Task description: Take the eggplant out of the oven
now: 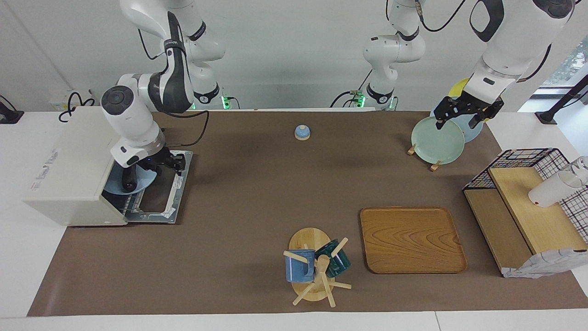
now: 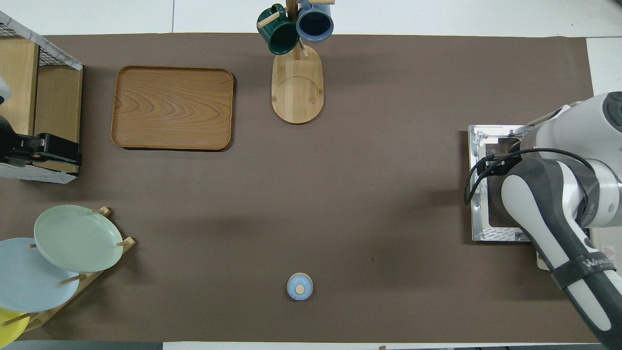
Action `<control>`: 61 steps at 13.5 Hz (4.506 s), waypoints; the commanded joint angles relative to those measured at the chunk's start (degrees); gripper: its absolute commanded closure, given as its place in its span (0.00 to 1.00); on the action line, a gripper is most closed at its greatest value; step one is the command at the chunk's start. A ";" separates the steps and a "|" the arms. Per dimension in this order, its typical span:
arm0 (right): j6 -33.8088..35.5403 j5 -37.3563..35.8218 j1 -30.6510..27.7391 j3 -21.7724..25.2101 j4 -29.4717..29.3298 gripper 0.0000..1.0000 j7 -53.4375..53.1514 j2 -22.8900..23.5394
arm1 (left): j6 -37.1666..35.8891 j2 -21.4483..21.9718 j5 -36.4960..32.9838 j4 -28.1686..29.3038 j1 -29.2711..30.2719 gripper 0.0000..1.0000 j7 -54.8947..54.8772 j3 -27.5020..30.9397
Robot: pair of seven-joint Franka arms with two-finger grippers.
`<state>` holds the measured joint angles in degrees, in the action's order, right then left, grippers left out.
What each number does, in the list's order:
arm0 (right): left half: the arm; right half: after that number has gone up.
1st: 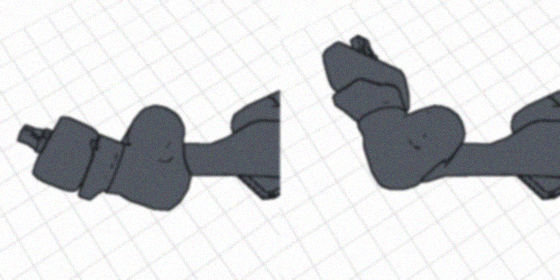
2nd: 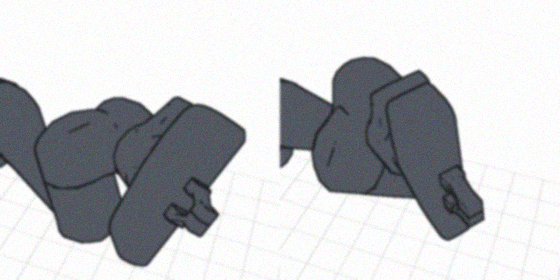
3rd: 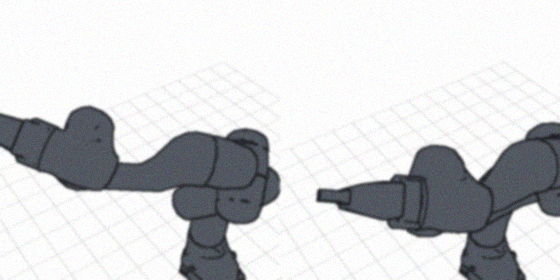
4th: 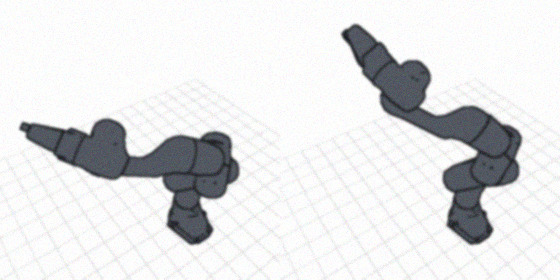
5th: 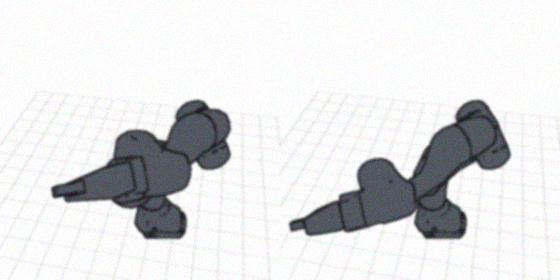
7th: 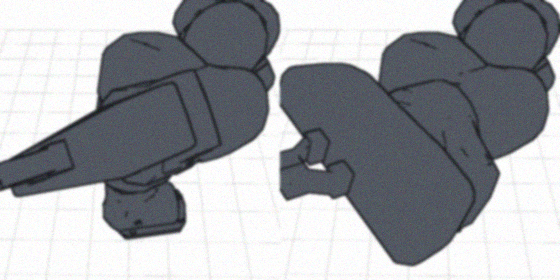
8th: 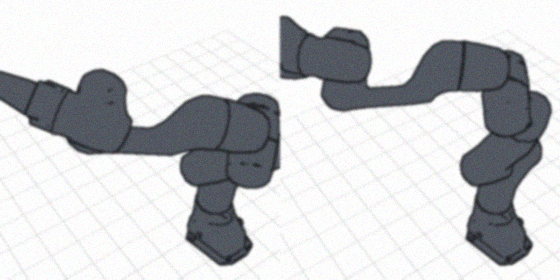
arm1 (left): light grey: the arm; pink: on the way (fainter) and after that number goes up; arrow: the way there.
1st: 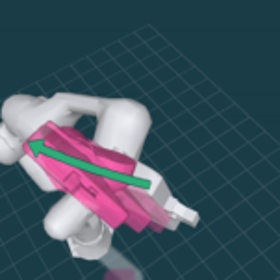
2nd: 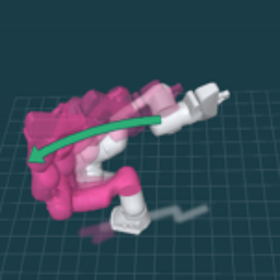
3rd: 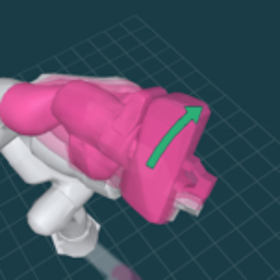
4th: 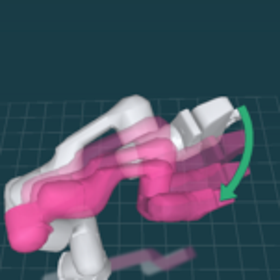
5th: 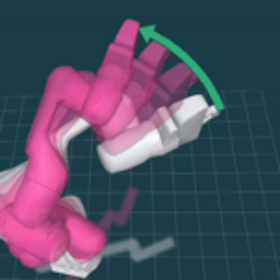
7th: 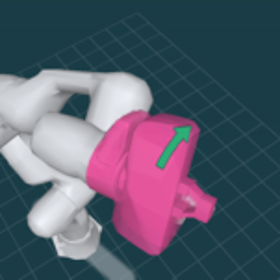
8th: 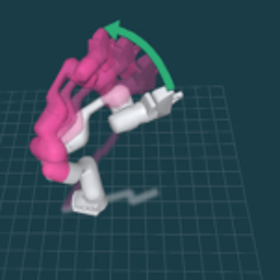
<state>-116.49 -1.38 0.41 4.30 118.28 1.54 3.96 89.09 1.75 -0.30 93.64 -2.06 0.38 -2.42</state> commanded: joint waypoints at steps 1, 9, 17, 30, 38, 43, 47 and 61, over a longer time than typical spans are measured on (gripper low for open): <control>-1.19 0.06 -1.64 -0.44 2.73 0.38 1.36 -1.14 | 0.03 0.36 0.83 -0.13 0.39 0.00 -0.29 -0.04; -6.84 -6.76 0.70 -0.87 7.32 1.00 9.72 -2.64 | 0.03 0.36 0.83 -0.13 0.39 0.00 -0.29 -0.04; 7.77 -8.55 22.06 -0.96 -4.73 1.00 -10.66 -0.36 | 0.03 0.36 0.83 -0.13 0.39 0.00 -0.29 -0.04; -1.17 -5.21 48.36 -2.98 -33.04 1.00 -51.01 29.26 | 0.03 0.36 0.83 -0.13 0.39 0.00 -0.29 -0.04; 0.87 -5.03 41.11 -2.90 -32.25 0.39 -38.24 21.73 | 0.03 0.36 0.83 -0.13 0.39 0.00 -0.29 -0.04; 7.33 -5.38 26.17 -2.63 -8.04 1.00 -21.01 1.88 | -0.58 0.36 0.83 -0.13 0.05 0.00 -0.12 -0.04; -2.82 -8.36 14.12 -2.63 4.89 1.00 -7.73 -2.01 | -0.76 0.54 0.83 0.31 -0.48 0.00 0.06 -0.22; -19.84 -16.63 5.83 -2.63 15.49 1.00 1.88 -0.09 | 36.65 -9.11 7.33 20.70 -34.58 0.00 32.14 -0.66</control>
<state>-136.23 -15.73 7.39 2.05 133.83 2.24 4.12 119.97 -2.45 6.28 114.28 -34.27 30.53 -4.33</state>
